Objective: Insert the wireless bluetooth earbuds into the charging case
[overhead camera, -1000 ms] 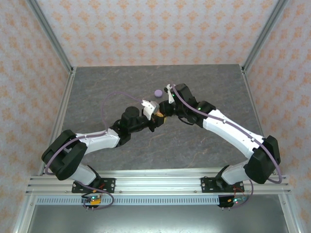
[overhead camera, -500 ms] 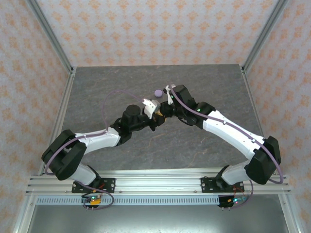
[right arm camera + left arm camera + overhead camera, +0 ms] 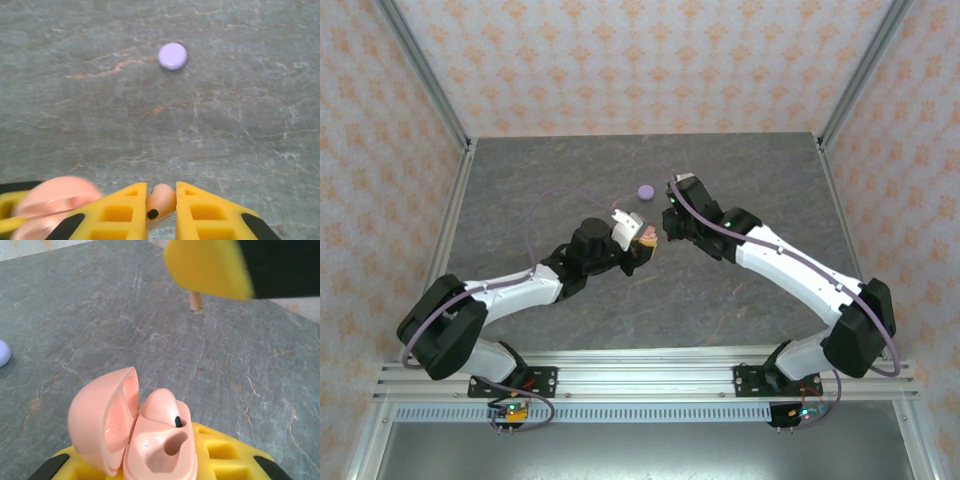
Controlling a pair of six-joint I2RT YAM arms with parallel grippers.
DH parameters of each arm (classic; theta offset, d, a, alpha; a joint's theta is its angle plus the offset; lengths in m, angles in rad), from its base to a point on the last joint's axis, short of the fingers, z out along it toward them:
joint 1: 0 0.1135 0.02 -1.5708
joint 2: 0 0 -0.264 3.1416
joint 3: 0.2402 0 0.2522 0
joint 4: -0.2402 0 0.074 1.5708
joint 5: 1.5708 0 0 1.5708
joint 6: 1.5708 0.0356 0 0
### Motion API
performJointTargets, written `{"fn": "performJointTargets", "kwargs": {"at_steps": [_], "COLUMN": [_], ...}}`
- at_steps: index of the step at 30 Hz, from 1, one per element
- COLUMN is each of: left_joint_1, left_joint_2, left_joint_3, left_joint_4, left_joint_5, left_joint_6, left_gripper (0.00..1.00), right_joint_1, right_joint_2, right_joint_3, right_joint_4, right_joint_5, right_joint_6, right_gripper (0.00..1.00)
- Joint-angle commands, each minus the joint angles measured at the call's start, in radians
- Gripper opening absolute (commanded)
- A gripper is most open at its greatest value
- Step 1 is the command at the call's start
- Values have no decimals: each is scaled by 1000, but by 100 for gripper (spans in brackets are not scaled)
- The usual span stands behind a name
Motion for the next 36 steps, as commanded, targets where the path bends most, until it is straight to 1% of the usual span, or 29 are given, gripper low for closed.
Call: {"fn": "performJointTargets", "kwargs": {"at_steps": [1, 3, 6, 10, 12, 17, 19, 27, 32, 34, 36], "left_joint_1": [-5, -5, -5, -5, -5, -5, -5, -5, -5, -5, -5], "left_joint_2": [-77, -117, -177, -254, -277, -303, -309, -319, -310, -307, -301], "left_joint_3": [-58, -91, -107, -147, -144, -143, -150, -149, -148, -146, -146], "left_joint_4": [-2, 21, -8, 15, -13, -52, -43, -42, -45, -44, -39], "left_joint_5": [-2, 19, 44, 90, 106, 122, 134, 128, 115, 109, 104], "left_joint_6": [52, 68, 103, 131, 147, 166, 169, 158, 146, 142, 138], "left_gripper": [9, 9, 9, 9, 9, 9, 9, 9, 9, 9, 9], "right_joint_1": [-43, -67, -91, -101, -101, -102, -103, -102, -104, -103, -104], "right_joint_2": [75, 122, 199, 295, 330, 410, 431, 504, 537, 539, 535], "right_joint_3": [30, 34, 54, 78, 84, 113, 121, 142, 145, 146, 147], "right_joint_4": [-122, -152, -210, -261, -269, -287, -290, -283, -281, -282, -280], "right_joint_5": [33, -1, -27, -18, -18, -27, -32, -63, -67, -73, -79], "right_joint_6": [12, 4, -11, -22, -20, -24, -24, -32, -27, -26, -23], "right_gripper": [17, 16, 16, 15, 15, 15, 15, 17, 21, 26, 33]}}
